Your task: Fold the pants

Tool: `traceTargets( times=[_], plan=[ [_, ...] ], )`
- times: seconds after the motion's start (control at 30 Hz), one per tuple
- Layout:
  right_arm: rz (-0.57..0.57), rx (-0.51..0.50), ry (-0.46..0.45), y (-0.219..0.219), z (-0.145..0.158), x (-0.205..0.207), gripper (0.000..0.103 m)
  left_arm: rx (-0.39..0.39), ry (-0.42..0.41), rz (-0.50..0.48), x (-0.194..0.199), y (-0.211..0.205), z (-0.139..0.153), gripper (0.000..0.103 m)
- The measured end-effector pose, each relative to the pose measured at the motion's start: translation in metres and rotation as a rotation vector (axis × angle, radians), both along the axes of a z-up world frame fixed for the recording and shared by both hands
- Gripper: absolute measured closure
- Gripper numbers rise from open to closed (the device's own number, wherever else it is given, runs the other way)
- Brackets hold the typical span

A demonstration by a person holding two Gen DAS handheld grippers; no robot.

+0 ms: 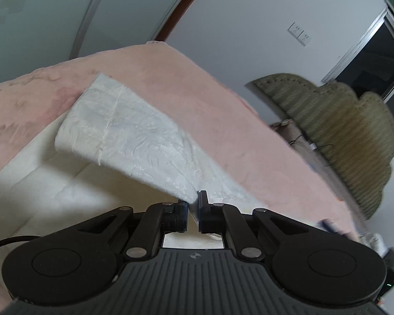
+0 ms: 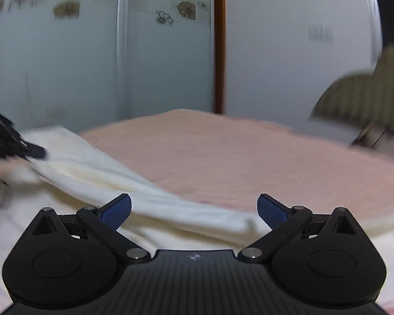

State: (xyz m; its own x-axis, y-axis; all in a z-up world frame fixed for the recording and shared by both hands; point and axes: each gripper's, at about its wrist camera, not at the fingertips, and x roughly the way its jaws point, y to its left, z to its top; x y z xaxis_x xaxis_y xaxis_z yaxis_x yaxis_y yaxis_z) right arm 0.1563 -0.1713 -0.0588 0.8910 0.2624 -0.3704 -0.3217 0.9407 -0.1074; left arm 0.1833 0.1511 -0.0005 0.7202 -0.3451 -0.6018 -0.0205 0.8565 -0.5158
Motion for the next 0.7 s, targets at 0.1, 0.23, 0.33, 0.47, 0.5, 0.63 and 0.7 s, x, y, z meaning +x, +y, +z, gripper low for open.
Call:
traceTargets(
  times=[0.1,0.23,0.33,0.47,0.5,0.63,0.7],
  plan=[
    [0.039,-0.265,-0.049,0.021,-0.007,-0.007,0.001,0.018,0.013,0.017,0.005,-0.003,-0.007,0.096],
    [0.118,-0.513,-0.076,0.052,-0.030,-0.006,0.029,0.043,-0.004,0.044,0.010,-0.005,-0.007,0.083],
    [0.139,-0.555,-0.047,0.059,-0.042,0.005,0.051,0.041,0.001,0.087,0.014,-0.003,-0.011,0.074],
    [0.159,-0.534,-0.038,0.067,-0.047,0.010,0.068,0.025,0.006,0.139,0.021,0.004,-0.012,0.057],
    [0.161,-0.525,-0.034,0.068,-0.047,0.008,0.071,0.022,0.002,0.153,0.021,0.005,-0.012,0.054],
    [0.164,-0.456,-0.008,0.065,-0.036,0.002,0.077,0.012,-0.017,0.168,0.022,0.012,-0.011,0.057],
    [0.155,-0.421,0.002,0.063,-0.035,0.005,0.081,0.024,-0.018,0.166,0.028,0.012,-0.011,0.083]
  ],
)
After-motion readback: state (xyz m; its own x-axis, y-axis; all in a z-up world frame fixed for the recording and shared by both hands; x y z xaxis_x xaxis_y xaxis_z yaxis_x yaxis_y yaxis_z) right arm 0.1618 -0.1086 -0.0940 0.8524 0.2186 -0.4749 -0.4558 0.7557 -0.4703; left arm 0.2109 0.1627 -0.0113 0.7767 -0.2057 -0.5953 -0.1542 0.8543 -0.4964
